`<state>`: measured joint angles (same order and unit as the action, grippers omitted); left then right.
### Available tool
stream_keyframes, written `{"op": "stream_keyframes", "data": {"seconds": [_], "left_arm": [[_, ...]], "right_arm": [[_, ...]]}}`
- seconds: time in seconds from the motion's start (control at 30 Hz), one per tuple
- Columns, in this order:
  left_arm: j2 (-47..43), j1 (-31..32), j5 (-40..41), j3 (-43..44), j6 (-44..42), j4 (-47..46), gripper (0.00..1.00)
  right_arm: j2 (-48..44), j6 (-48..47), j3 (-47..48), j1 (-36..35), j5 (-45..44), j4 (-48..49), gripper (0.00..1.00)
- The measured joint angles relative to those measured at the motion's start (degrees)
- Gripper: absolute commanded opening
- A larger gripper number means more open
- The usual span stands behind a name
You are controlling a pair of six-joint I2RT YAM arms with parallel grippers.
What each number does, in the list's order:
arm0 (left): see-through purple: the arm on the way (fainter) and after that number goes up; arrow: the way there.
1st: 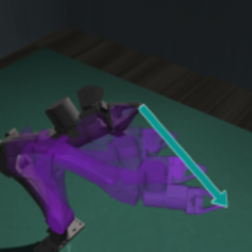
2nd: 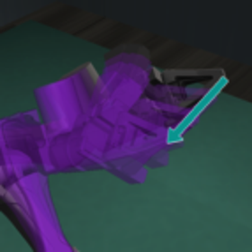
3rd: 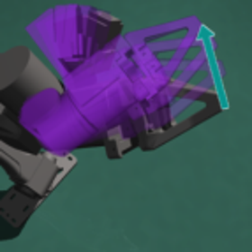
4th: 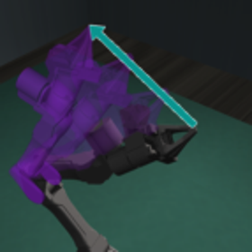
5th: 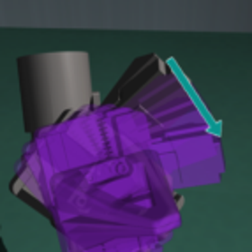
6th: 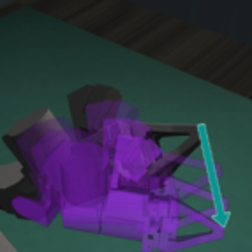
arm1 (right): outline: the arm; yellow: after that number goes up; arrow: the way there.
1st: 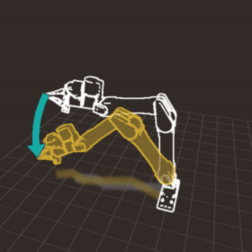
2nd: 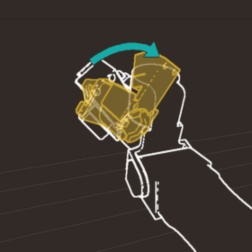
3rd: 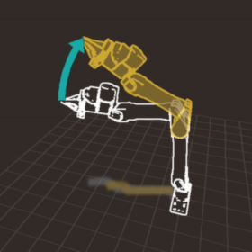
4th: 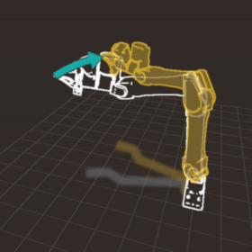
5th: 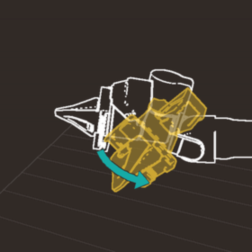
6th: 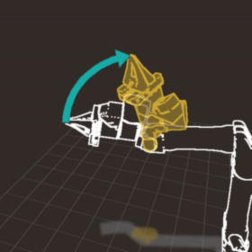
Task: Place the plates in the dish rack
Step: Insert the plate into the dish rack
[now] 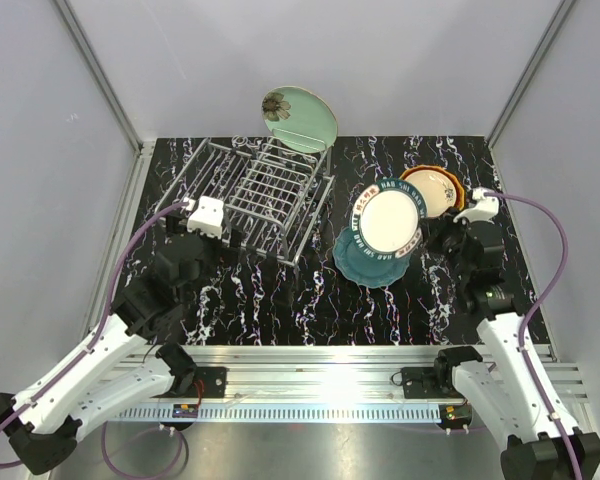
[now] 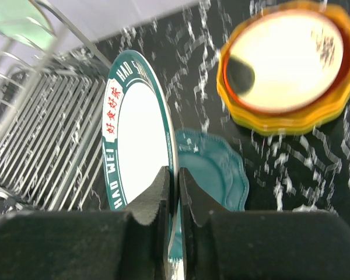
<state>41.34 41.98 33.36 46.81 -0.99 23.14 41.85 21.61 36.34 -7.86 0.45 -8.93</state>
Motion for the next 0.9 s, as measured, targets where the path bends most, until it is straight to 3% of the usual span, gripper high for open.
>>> {"op": "stream_keyframes", "data": {"seconds": [0.4,0.9], "left_arm": [[-0.5,0.0,0.2,0.1,0.0,0.0,0.99],[0.3,-0.1,1.5,0.1,-0.1,-0.2,0.99]], "right_arm": [[4.8,-11.0,12.7,-1.2,4.3,7.6,0.0],[22.7,-32.3,27.2,-13.7,3.0,16.0,0.0]]}}
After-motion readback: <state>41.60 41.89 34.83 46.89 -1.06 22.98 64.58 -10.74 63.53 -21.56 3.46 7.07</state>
